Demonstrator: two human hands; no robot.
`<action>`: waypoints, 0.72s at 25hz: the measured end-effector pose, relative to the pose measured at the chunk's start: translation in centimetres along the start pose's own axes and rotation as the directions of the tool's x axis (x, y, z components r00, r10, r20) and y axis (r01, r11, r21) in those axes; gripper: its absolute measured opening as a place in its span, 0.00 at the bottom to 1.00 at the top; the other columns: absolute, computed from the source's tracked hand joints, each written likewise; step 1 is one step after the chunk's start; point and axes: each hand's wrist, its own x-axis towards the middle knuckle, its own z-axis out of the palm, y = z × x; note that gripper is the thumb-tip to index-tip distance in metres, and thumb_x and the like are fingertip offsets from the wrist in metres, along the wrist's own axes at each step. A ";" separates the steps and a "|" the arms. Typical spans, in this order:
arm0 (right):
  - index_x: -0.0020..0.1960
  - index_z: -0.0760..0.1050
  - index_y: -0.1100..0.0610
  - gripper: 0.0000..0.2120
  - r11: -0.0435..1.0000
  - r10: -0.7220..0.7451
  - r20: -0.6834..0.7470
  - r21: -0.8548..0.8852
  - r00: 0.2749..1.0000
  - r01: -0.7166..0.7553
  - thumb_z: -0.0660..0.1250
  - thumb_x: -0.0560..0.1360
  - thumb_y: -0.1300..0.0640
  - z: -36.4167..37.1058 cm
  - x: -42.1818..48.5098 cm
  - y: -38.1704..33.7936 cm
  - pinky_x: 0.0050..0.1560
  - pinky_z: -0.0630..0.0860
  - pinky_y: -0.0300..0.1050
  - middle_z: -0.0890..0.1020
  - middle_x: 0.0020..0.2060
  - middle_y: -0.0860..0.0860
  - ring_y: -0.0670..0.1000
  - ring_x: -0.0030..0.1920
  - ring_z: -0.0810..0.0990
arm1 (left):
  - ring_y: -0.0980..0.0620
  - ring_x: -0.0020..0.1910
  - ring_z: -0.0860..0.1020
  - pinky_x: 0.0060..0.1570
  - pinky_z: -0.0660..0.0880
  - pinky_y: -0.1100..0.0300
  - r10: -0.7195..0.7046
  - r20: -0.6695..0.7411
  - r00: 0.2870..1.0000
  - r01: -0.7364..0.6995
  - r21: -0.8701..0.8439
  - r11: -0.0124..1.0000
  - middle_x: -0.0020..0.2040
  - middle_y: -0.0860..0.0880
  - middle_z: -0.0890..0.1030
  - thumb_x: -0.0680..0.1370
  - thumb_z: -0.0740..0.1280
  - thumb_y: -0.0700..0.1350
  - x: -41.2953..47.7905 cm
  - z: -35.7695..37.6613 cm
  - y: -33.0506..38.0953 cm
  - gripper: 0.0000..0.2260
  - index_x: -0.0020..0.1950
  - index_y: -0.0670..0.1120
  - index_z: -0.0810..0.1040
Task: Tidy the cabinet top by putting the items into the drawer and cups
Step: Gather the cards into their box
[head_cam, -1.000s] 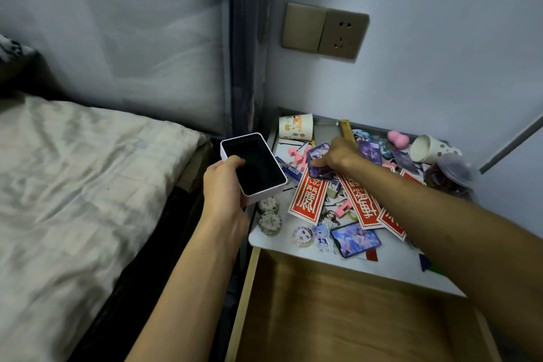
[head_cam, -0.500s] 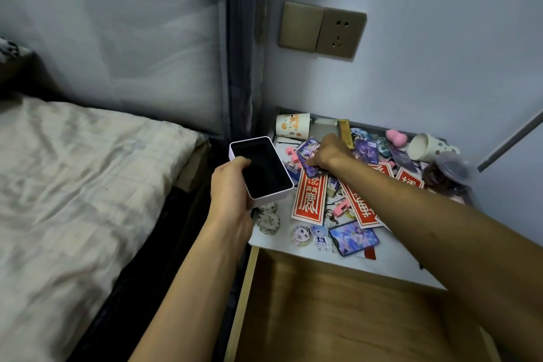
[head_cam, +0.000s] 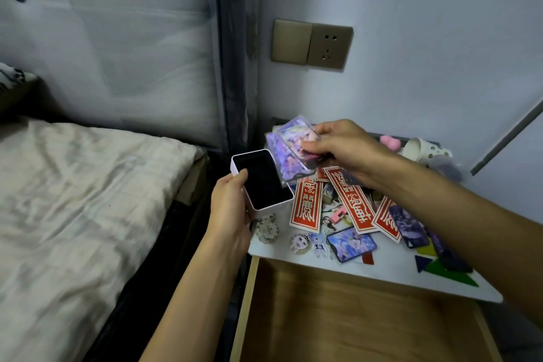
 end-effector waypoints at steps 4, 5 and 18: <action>0.46 0.79 0.60 0.04 0.991 0.004 0.018 -0.131 1.000 -0.001 0.71 0.73 0.67 2.0 -0.4 -0.4 0.34 0.80 0.40 0.83 0.34 0.54 0.48 0.31 0.82 | 0.40 0.53 0.82 0.52 0.78 0.47 0.003 0.043 0.999 -0.004 0.015 1.000 0.54 0.38 0.83 0.82 0.61 0.44 -0.1 0.7 -0.6 0.14 0.63 0.38 0.77; 0.47 0.79 0.60 0.05 0.988 0.008 0.009 -0.153 1.000 -0.007 0.71 0.73 0.67 2.1 -0.3 -0.3 0.36 0.80 0.42 0.83 0.35 0.54 0.48 0.32 0.82 | 0.38 0.57 0.80 0.57 0.76 0.43 -0.001 0.051 0.999 0.000 0.012 1.000 0.56 0.38 0.83 0.82 0.61 0.45 -0.1 0.8 -0.8 0.15 0.63 0.38 0.76; 0.38 0.76 0.52 0.08 0.849 -0.071 -0.061 -0.528 0.996 0.028 0.67 0.76 0.58 2.9 -0.6 0.4 0.33 0.69 0.40 0.78 0.35 0.47 0.47 0.37 0.76 | 0.37 0.52 0.82 0.59 0.75 0.36 0.014 0.038 0.999 -0.017 0.072 0.997 0.51 0.38 0.84 0.80 0.62 0.38 0.7 1.4 -1.6 0.09 0.57 0.38 0.79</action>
